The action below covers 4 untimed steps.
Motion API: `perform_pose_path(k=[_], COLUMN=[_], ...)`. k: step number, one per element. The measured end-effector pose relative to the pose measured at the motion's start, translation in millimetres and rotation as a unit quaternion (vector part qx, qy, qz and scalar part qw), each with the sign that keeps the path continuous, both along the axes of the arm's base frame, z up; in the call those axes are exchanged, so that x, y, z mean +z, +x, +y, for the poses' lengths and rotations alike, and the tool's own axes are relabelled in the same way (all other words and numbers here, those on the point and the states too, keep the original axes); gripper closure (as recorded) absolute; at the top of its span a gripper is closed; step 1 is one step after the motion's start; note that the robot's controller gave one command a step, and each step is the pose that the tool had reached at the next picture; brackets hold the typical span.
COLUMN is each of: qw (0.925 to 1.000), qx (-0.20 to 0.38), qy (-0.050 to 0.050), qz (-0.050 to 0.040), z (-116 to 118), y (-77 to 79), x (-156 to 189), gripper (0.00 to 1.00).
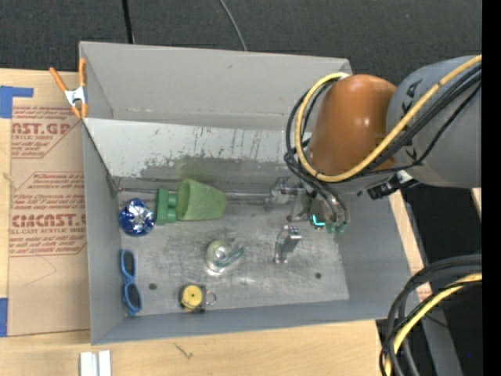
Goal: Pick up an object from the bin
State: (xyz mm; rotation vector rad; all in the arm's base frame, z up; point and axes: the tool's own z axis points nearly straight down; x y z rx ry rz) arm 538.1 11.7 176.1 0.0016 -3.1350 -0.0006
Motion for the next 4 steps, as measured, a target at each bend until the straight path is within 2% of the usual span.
perform_pose_path(k=[1, 2, 3, 4], qw=[0.9972, 0.988, 0.9726, 0.9179], qx=[0.075, 0.154, 0.232, 0.397], qy=[0.001, 0.001, 0.002, 0.002], qz=[-0.0013, -0.0066, -0.0121, -0.0047], z=[44, 60, 20, 79], y=[-24.2, 8.1, -2.6, 1.5], x=[-55, -102, -102, -97], gripper=[0.0, 0.0, 0.0, 0.0])
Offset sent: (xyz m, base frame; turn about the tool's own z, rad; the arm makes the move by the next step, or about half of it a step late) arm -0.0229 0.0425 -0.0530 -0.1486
